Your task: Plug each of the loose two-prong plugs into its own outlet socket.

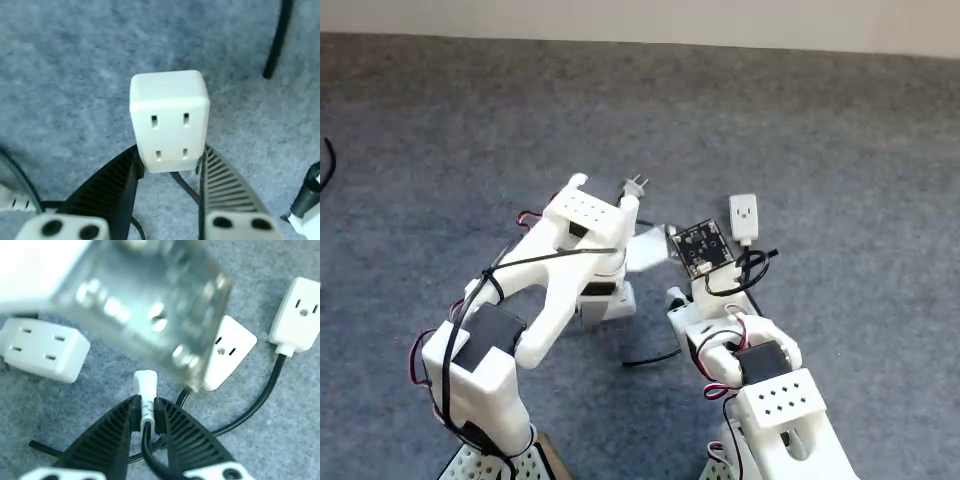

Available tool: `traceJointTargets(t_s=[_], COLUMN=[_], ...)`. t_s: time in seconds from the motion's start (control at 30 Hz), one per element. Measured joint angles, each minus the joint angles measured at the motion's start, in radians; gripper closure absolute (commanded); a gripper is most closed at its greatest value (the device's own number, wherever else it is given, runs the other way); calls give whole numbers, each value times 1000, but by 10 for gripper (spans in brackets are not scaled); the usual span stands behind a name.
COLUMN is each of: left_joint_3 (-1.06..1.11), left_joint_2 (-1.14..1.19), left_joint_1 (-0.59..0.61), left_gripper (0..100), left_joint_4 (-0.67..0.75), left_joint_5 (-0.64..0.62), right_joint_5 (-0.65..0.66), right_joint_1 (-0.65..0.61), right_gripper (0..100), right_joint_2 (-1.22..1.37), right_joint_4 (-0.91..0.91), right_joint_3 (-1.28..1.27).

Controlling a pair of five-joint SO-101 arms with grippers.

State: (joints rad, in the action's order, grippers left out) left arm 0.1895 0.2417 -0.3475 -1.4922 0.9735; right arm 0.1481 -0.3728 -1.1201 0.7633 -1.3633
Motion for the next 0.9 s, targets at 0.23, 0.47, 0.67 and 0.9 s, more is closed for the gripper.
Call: traceJointTargets(t_s=[0.23, 0.47, 0.67, 0.9], left_joint_3=[-23, -89, -325, -482], left_joint_2=[0, 0, 0, 2], left_joint_1=[25, 32, 153, 404], left_gripper=[773, 829, 875, 883], left_joint_4=[3, -48, -196, -227], left_joint_5=[-20, -20, -37, -336], right_joint_5=[0, 0, 0, 0], right_joint_1=[0, 0, 0, -81], right_gripper=[995, 995, 995, 995], right_joint_2=[0, 0, 0, 120], right_joint_4=[0, 5, 127, 331], right_joint_3=[0, 0, 52, 328])
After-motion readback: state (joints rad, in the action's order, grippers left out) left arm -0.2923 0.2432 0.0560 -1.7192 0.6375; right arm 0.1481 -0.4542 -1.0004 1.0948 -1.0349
